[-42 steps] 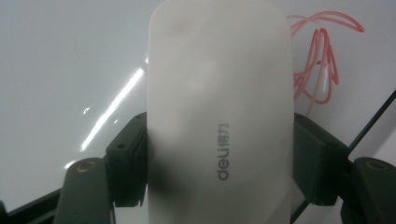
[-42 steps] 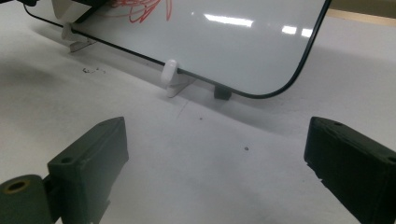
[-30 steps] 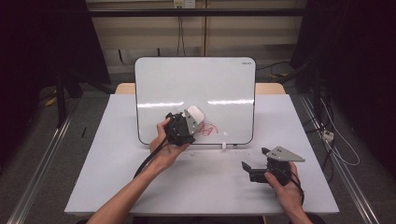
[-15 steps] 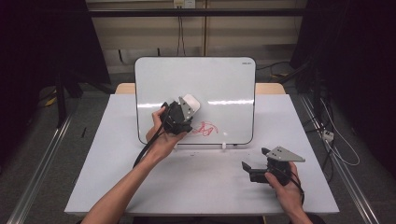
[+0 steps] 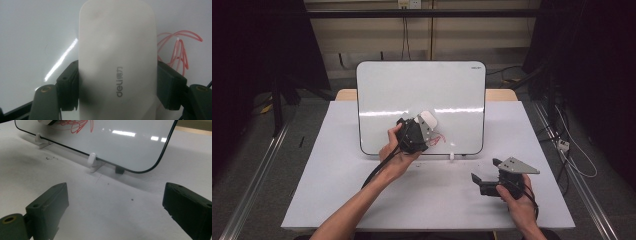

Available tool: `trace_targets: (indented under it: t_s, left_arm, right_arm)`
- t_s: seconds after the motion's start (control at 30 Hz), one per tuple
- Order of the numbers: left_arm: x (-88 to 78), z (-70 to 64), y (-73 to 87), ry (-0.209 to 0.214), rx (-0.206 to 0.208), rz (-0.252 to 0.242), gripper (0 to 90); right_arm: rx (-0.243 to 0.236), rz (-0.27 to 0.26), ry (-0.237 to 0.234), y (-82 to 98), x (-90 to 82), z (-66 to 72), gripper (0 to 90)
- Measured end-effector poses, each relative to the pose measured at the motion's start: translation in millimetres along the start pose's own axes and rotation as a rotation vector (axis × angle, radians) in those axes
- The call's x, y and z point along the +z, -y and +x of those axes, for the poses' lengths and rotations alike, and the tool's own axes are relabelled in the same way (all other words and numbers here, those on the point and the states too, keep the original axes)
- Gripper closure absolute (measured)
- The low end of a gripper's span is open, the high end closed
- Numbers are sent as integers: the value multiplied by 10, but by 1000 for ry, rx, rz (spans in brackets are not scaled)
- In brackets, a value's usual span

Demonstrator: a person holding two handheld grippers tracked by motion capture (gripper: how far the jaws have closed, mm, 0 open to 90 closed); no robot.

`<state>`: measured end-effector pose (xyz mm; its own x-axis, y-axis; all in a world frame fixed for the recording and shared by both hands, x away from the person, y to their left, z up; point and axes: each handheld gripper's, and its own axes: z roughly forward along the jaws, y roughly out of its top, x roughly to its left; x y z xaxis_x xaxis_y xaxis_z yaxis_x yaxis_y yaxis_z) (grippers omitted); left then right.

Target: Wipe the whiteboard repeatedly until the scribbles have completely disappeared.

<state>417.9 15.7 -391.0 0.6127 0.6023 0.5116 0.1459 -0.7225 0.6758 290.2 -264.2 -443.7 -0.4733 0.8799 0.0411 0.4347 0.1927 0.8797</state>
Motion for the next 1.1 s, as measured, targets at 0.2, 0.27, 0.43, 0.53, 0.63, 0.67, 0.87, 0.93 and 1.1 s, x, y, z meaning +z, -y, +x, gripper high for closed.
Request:
trace_targets:
  t_s: [0.2,0.27,0.43,0.53,0.63,0.67,0.87,0.93,1.1]
  left_arm:
    - [10,-56,1,2,3,3,307]
    - [11,-99,3,8,13,5,307]
    - [19,-137,13,6,14,-1,307]
    - [20,-174,18,9,34,3,307]
    - [16,-236,36,4,49,7,307]
    - [17,-244,41,10,48,5,307]
    - [15,-283,64,18,57,4,306]
    - [12,-281,65,16,58,5,306]
    - [14,-274,60,21,42,6,307]
  right_arm:
    - [1,1,0,1,4,-1,66]
    - [-2,2,-1,-3,6,7,66]
    - [-2,2,-2,-4,6,7,66]
    - [-1,2,-2,-2,1,3,66]
    - [0,1,-2,-1,2,3,66]
    - [0,3,-2,-2,-1,4,66]
    - [0,2,-2,-1,1,3,66]
    - [0,1,-1,-1,0,2,66]
    - [0,0,0,3,-5,-3,66]
